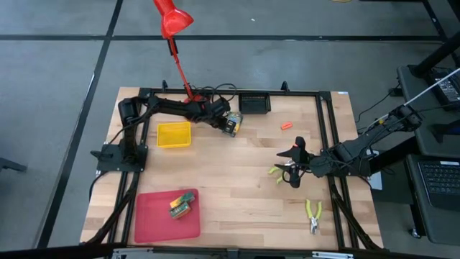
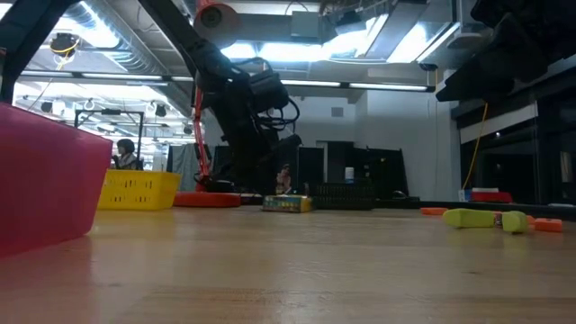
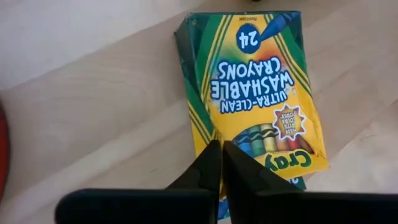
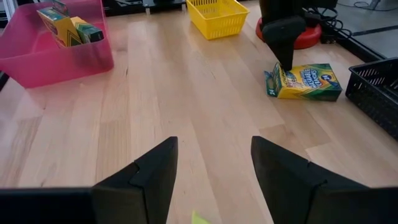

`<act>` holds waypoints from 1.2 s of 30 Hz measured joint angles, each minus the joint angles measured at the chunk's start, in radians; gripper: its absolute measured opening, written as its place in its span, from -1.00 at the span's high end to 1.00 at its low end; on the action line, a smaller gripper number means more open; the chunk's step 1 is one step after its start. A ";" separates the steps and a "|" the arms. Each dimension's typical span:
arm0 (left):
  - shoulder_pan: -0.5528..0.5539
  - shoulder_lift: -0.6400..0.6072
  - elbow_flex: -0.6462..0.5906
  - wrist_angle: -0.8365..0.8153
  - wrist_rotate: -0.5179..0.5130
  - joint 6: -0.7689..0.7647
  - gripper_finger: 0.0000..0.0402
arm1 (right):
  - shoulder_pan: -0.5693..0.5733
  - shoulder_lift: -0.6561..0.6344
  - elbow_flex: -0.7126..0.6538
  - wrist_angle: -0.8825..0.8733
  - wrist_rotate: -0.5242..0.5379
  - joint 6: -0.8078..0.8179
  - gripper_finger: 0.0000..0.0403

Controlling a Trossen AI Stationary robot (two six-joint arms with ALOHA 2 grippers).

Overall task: Pick & Place School Supplies
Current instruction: Put the crayon box into the pink bin

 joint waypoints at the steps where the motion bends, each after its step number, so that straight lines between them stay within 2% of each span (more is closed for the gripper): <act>1: -0.005 -0.005 -0.001 -0.001 -0.009 0.000 0.98 | 0.000 0.000 0.000 0.000 -0.003 0.000 -0.03; 9: -0.078 -0.124 -0.003 -0.034 -0.060 0.022 0.99 | 0.001 0.000 0.000 -0.002 -0.007 0.008 -0.03; 15: -0.209 -0.266 -0.004 -0.225 -0.071 0.007 0.99 | 0.002 0.000 0.000 -0.006 -0.024 0.032 -0.03; 21: -0.458 -0.447 -0.008 -0.450 -0.158 -0.130 0.99 | 0.004 0.000 0.000 -0.009 -0.024 0.038 -0.03; 27: -0.768 -0.608 -0.007 -0.501 -0.338 -0.309 0.99 | 0.004 0.000 0.000 0.015 -0.014 0.033 -0.03; 31: -0.969 -0.628 -0.006 -0.525 -0.442 -0.424 0.99 | 0.004 0.000 0.000 0.039 -0.013 0.017 -0.03; 36: -1.165 -0.562 -0.006 -0.581 -0.526 -0.601 0.99 | 0.002 0.000 0.000 0.061 0.000 0.007 -0.03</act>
